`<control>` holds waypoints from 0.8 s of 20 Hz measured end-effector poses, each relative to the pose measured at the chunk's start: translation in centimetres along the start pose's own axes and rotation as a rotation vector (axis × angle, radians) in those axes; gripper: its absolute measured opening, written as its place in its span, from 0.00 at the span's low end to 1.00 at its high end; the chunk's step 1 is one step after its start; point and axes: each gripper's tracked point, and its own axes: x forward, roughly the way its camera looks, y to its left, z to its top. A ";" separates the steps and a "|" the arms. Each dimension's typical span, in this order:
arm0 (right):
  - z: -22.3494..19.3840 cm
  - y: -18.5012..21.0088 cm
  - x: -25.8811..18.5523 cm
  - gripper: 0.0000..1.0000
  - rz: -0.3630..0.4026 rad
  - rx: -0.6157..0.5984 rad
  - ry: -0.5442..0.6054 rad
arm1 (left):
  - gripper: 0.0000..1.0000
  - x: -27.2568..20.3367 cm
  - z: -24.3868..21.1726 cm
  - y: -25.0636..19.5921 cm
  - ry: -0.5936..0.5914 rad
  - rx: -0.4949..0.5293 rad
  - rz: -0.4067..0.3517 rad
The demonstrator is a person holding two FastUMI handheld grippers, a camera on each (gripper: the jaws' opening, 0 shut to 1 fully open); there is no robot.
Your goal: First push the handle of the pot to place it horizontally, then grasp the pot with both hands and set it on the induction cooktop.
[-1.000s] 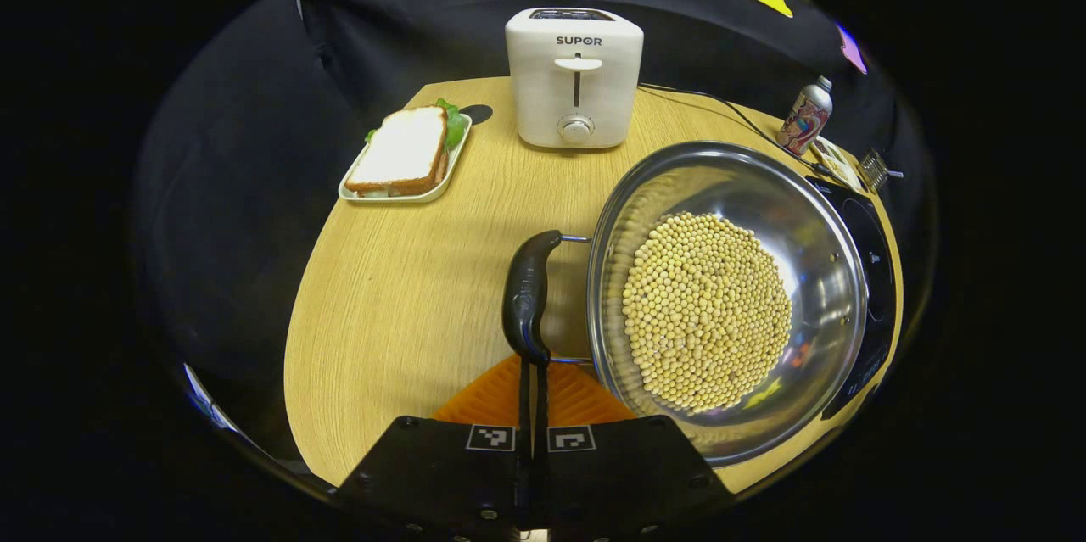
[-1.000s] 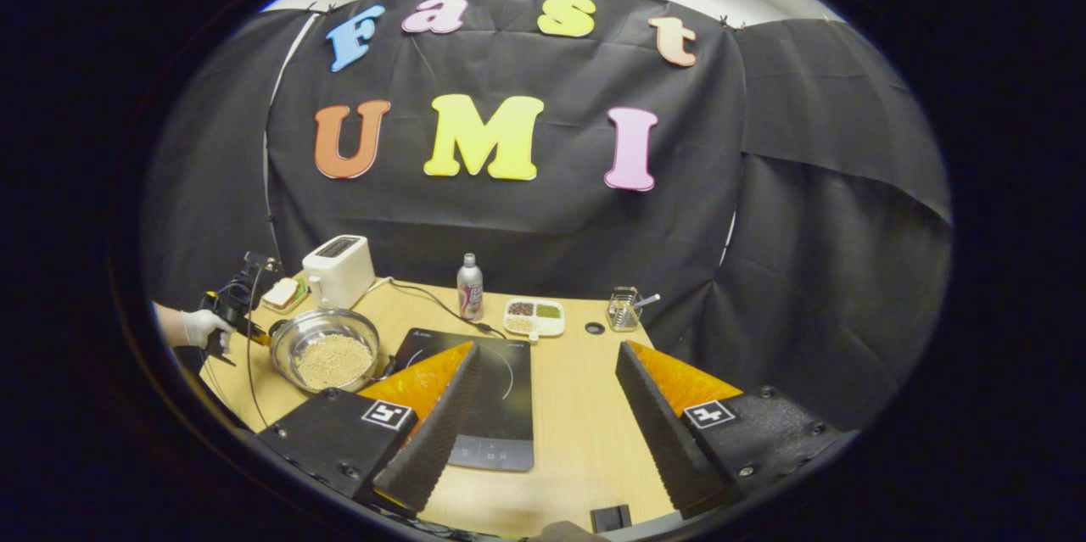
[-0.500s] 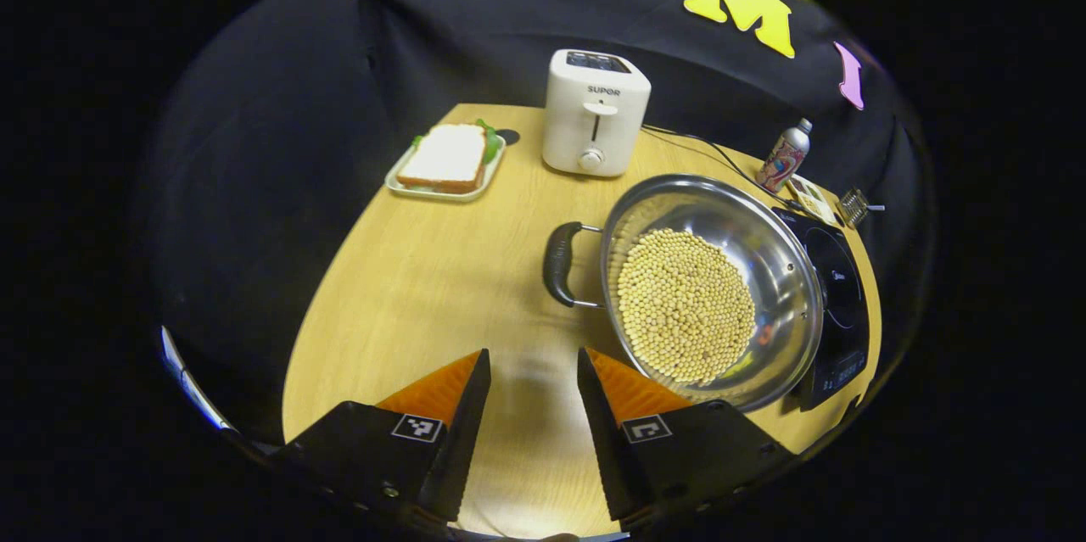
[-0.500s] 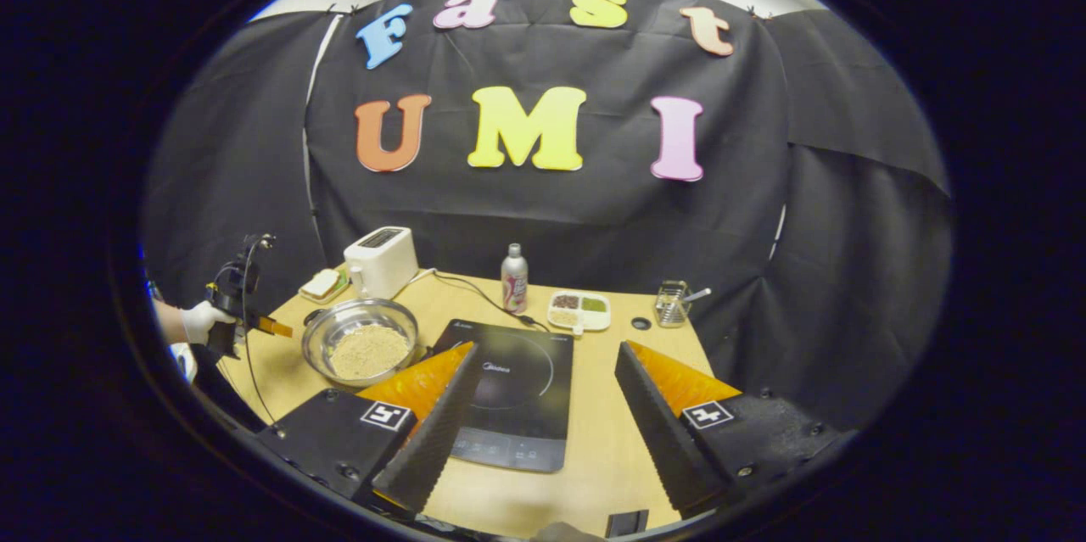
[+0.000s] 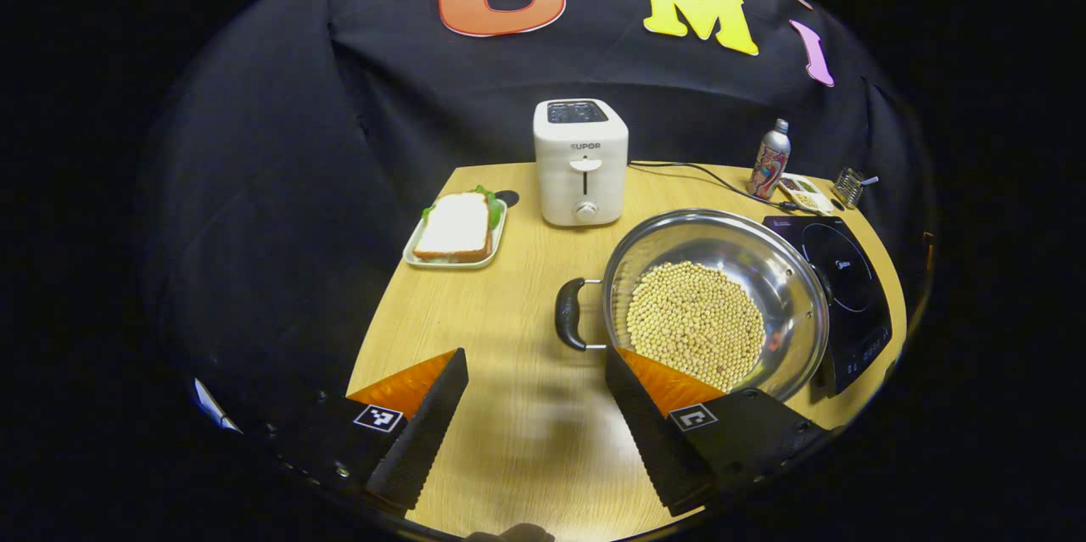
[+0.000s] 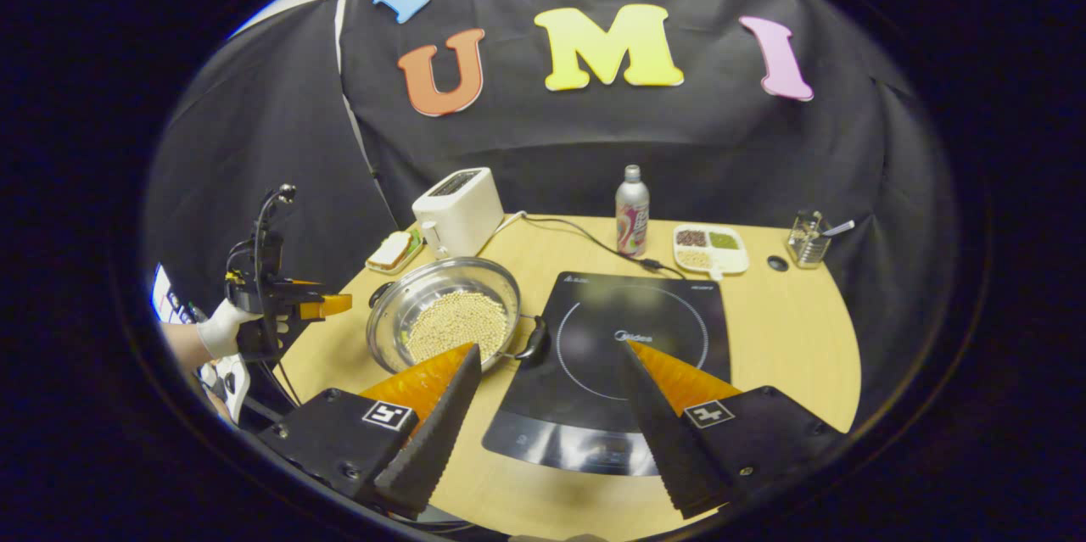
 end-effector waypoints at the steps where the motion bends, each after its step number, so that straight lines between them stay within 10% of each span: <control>1: -0.2 0.6 1.7 0.97 0.010 0.024 0.023 | 0.98 0.8 0.3 -0.1 0.003 0.003 -0.011; 16: -3.9 2.3 15.6 0.98 -0.106 0.149 0.330 | 0.98 8.1 1.4 -1.9 0.091 0.005 -0.103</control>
